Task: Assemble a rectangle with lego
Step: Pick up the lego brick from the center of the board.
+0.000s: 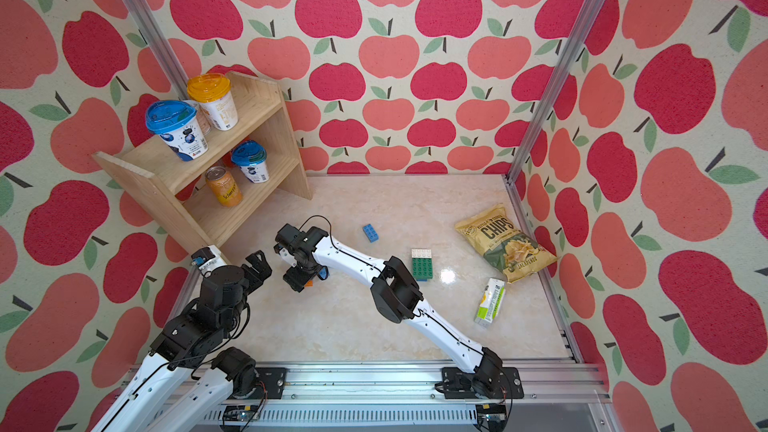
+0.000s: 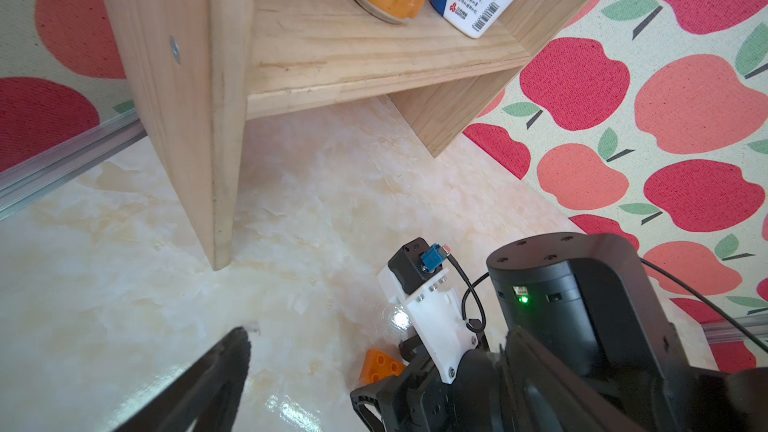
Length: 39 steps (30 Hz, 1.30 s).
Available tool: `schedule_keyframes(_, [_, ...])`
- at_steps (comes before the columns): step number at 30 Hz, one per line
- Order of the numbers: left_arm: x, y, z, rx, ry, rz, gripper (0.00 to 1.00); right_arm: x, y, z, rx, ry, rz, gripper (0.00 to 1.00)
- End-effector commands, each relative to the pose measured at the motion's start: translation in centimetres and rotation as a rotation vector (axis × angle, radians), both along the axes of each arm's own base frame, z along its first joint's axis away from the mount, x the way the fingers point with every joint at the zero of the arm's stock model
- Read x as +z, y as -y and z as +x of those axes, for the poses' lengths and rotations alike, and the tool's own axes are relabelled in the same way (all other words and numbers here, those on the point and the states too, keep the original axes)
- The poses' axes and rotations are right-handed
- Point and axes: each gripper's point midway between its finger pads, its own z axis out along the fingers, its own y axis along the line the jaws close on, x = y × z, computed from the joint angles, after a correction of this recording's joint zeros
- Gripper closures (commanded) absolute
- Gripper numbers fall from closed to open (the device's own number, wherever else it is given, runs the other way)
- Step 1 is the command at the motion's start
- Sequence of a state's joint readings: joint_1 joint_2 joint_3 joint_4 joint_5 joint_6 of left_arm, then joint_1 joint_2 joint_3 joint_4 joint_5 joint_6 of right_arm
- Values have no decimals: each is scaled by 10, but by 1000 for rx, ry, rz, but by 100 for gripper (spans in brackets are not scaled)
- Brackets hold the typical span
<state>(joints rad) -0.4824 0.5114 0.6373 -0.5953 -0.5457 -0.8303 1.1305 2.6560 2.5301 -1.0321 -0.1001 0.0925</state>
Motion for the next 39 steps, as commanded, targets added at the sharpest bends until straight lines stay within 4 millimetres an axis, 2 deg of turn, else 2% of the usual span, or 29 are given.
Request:
schedule_keyframes(1, [5,-4,-1,24,4,-10,3,-10,5,-7,15,-29,-36,27])
schedule_keyframes(6, [5,-4,0,25,5,-11,3,-20,14,-5,-7,-10,-93,34])
schedule_keyframes(10, [4,-4,0,25,2,-10,3,-26,21,-7,-10,10,-134,35])
schedule_keyframes(16, [2,-3,0,25,-1,-13,3,-31,19,-10,-37,15,-146,51])
schedule_keyframes(22, [0,-6,-2,36,-5,-12,3,-24,17,-7,-101,23,-134,69])
schedule_keyframes(25, [-1,-5,-3,34,-6,-15,3,-12,19,-3,-151,41,-128,81])
schedule_keyframes(30, [-1,-3,-2,24,-10,-14,3,24,16,2,-224,58,-60,95])
schedule_keyframes(33, [0,-1,0,11,-16,-12,3,49,17,4,-266,73,-6,100])
schedule_keyframes(35, [1,2,2,-1,-17,-10,3,61,22,7,-309,91,16,100])
schedule_keyframes(39, [4,8,6,-33,-17,-8,3,80,47,14,-422,133,16,100])
